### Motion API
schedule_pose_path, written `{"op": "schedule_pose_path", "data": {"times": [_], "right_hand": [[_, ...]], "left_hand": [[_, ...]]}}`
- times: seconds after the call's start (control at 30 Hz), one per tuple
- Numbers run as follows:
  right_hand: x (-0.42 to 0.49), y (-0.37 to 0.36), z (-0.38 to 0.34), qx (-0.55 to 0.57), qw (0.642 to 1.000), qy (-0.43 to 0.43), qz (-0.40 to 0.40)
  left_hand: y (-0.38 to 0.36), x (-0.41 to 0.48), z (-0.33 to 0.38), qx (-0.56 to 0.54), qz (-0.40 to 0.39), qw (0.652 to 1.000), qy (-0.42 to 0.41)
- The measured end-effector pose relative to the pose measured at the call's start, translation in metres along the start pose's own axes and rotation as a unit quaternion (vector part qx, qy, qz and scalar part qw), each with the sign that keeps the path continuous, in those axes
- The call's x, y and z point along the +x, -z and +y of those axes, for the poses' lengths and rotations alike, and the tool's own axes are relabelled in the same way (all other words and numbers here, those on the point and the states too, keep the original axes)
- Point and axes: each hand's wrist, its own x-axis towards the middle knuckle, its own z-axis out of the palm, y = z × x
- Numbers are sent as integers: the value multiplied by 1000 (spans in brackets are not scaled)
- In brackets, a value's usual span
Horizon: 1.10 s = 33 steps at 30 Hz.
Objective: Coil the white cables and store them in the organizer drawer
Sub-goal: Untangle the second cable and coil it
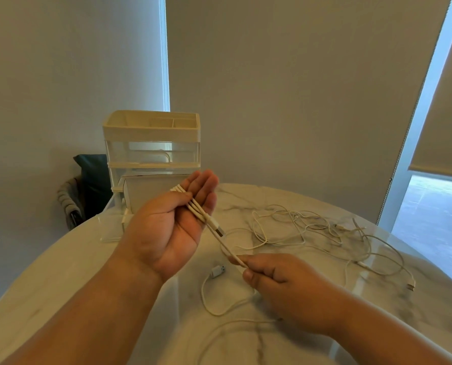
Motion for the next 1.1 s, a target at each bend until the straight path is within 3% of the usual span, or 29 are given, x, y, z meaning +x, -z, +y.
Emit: {"op": "schedule_pose_path", "data": {"times": [0.23, 0.33, 0.4, 0.47, 0.5, 0.53, 0.73, 0.83, 0.9, 1.0, 1.07, 1.1], "right_hand": [[3, 0, 5, 72, 996, -34, 41], [1, -1, 6, 70, 996, -36, 38], [0, -3, 2, 58, 998, -32, 6], [-2, -4, -3, 33, 999, -25, -29], [-3, -5, -5, 30, 998, -26, -44], [-4, -4, -6, 37, 997, -30, -54], [-3, -2, -4, 26, 998, -39, -51], [-3, -5, -1, -9, 995, -58, -82], [-2, -6, -1, -19, 995, -68, -75], [-3, -5, -5, -21, 997, -46, -58], [-5, -4, -10, -5, 999, -14, -44], [-6, -2, -12, 3, 999, 1, -36]], "left_hand": [[8, 6, 5, -7, 45, 999, -21], [8, 9, -8, 121, 55, 990, -40], [11, 8, -20, 304, 50, 948, -84], [15, 3, -33, 464, 10, 877, -123], [16, 2, -37, 505, -3, 853, -135], [16, 1, -38, 507, 0, 850, -141], [9, 3, -37, 412, 24, 901, -131], [-1, 3, -32, 175, 42, 982, -57], [-2, 6, -23, 83, 54, 994, -39], [5, 11, -20, 110, 62, 990, -58], [10, 10, -28, 225, 41, 970, -77], [12, 7, -33, 318, 27, 943, -92]]}}
